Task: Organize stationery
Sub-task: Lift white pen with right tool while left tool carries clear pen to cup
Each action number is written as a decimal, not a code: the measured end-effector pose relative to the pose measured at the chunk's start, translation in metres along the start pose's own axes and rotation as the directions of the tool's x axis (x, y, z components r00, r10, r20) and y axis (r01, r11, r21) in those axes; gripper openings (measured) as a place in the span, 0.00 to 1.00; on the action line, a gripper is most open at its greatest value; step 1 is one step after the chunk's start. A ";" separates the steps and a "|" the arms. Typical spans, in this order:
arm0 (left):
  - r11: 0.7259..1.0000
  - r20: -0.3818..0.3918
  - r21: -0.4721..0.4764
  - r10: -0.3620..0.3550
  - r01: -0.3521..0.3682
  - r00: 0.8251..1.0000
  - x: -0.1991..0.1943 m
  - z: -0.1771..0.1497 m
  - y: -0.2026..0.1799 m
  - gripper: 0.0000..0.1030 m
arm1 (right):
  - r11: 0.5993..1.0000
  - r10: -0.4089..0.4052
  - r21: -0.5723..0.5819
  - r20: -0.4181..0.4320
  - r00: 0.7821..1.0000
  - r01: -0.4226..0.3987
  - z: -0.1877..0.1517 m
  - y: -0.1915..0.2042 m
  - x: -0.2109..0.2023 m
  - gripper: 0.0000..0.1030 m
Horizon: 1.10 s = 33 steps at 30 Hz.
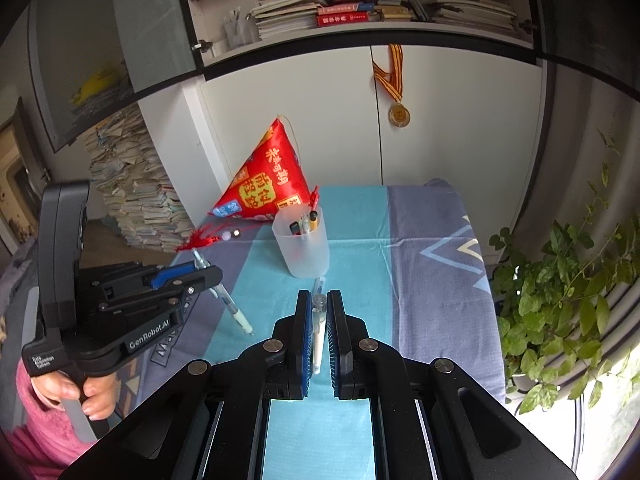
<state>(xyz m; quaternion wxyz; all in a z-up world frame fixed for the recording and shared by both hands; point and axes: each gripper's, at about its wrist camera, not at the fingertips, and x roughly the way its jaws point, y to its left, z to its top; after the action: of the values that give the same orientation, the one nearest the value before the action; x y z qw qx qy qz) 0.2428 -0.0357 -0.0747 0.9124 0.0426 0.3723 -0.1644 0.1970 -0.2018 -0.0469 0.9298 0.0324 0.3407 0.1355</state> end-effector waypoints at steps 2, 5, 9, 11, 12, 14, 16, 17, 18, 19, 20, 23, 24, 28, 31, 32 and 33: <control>1.000 0.014 -0.006 0.008 -0.008 1.000 -0.003 0.006 0.003 0.09 | 1.000 0.004 -0.015 0.008 1.000 -0.004 0.004 0.004 -0.002 0.08; 1.000 0.035 -0.025 0.014 -0.013 0.999 -0.008 0.015 0.008 0.09 | 0.999 0.010 -0.034 0.021 1.000 -0.009 0.014 0.010 0.000 0.08; 1.000 0.076 -0.018 0.027 -0.026 0.997 -0.015 0.034 0.011 0.09 | 0.998 0.027 -0.055 0.049 0.998 -0.025 0.030 0.017 0.000 0.08; 0.999 0.097 -0.014 0.035 -0.034 0.995 -0.018 0.044 0.012 0.09 | 0.998 0.031 -0.063 0.068 0.997 -0.027 0.043 0.019 0.002 0.08; 0.999 0.108 -0.012 0.037 -0.036 0.993 -0.019 0.050 0.013 0.09 | 0.997 0.031 -0.066 0.074 0.997 -0.026 0.048 0.020 0.003 0.08; 0.999 0.123 -0.012 0.038 -0.037 0.992 -0.019 0.060 0.016 0.09 | 0.997 0.032 -0.070 0.091 0.995 -0.025 0.063 0.021 0.005 0.08; 0.999 0.134 -0.011 0.044 -0.043 0.990 -0.017 0.072 0.018 0.09 | 0.997 0.033 -0.068 0.105 0.994 -0.026 0.078 0.019 0.009 0.08; 0.999 0.135 -0.010 0.045 -0.044 0.990 -0.016 0.075 0.019 0.09 | 0.997 0.036 -0.066 0.110 0.993 -0.028 0.085 0.018 0.012 0.08; 0.999 0.136 -0.012 0.045 -0.044 0.990 -0.013 0.079 0.021 0.09 | 0.997 0.038 -0.065 0.112 0.993 -0.031 0.091 0.017 0.014 0.08; 0.999 0.135 -0.017 0.045 -0.043 0.990 -0.011 0.083 0.023 0.09 | 0.997 0.042 -0.063 0.114 0.993 -0.035 0.098 0.016 0.018 0.08; 0.999 0.134 -0.018 0.045 -0.043 0.990 -0.009 0.087 0.024 0.09 | 0.998 0.042 -0.060 0.116 0.992 -0.035 0.105 0.015 0.022 0.08; 0.999 0.125 -0.024 0.046 -0.043 0.991 0.000 0.096 0.028 0.09 | 0.998 0.038 -0.060 0.120 0.992 -0.031 0.121 0.014 0.034 0.08; 0.999 0.122 -0.025 0.045 -0.042 0.991 0.004 0.098 0.030 0.09 | 0.998 0.040 -0.060 0.120 0.992 -0.033 0.125 0.013 0.037 0.08; 0.999 0.113 -0.026 0.035 -0.032 0.993 0.018 0.107 0.034 0.09 | 0.998 0.046 -0.050 0.116 0.992 -0.041 0.140 0.009 0.057 0.08; 0.999 0.105 -0.023 0.029 -0.027 0.994 0.028 0.112 0.035 0.09 | 0.998 0.053 -0.039 0.108 0.993 -0.049 0.147 0.005 0.069 0.08; 0.999 0.103 -0.022 0.027 -0.025 0.994 0.030 0.113 0.035 0.09 | 0.998 0.055 -0.035 0.106 0.993 -0.051 0.149 0.004 0.073 0.08; 1.000 0.100 -0.019 0.025 -0.023 0.995 0.033 0.114 0.036 0.09 | 0.998 0.057 -0.032 0.106 0.993 -0.054 0.151 0.003 0.076 0.08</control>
<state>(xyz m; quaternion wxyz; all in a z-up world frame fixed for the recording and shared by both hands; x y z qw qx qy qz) 0.3529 -0.0341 -0.0170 0.9322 0.0305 0.3271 -0.1519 0.3491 -0.1736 0.0218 0.9429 0.0355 0.2877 0.1641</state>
